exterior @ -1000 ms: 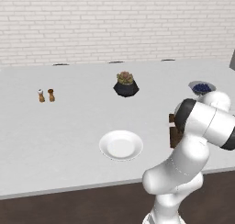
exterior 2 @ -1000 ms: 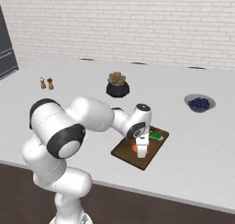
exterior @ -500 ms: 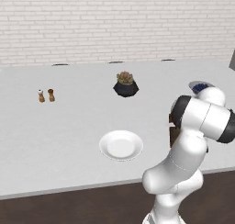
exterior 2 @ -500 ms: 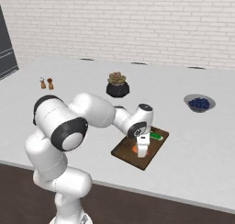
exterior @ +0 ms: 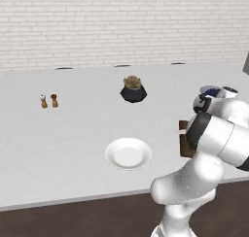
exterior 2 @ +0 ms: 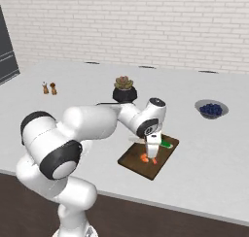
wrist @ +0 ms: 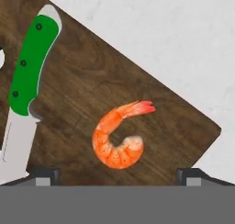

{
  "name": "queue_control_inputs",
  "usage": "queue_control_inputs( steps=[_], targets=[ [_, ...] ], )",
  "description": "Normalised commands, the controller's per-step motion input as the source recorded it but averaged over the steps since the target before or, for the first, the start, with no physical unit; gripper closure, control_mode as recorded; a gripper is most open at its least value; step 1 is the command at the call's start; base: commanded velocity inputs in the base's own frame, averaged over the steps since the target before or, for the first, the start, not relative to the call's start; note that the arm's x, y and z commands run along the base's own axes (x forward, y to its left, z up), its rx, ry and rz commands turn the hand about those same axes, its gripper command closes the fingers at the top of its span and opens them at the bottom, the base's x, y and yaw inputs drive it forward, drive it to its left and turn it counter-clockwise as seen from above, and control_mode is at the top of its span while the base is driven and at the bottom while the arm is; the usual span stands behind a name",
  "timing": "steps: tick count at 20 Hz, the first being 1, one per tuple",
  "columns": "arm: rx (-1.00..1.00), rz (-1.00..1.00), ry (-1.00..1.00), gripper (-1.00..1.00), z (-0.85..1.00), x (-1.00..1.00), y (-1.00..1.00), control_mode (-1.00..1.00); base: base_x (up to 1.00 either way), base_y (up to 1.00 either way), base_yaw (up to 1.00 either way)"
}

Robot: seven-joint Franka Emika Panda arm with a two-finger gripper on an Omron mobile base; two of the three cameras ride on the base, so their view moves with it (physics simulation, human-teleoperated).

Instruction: Pick up the knife from the drawer and place it on the cutting board. Then place the meat from the plate to the cutting board.

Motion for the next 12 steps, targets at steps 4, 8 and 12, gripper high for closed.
queue_control_inputs(
  steps=[4,8,12],
  targets=[
    [0.00,0.00,-0.08,-1.00,1.00,-0.29,0.13,-1.00,0.00,0.00,0.00],
    [0.00,0.00,-0.15,-1.00,1.00,-0.14,0.31,-1.00,0.00,0.00,0.00],
    [-0.02,-0.02,-0.19,-1.00,1.00,-0.05,0.64,-1.00,0.00,0.00,0.00]
  ],
)
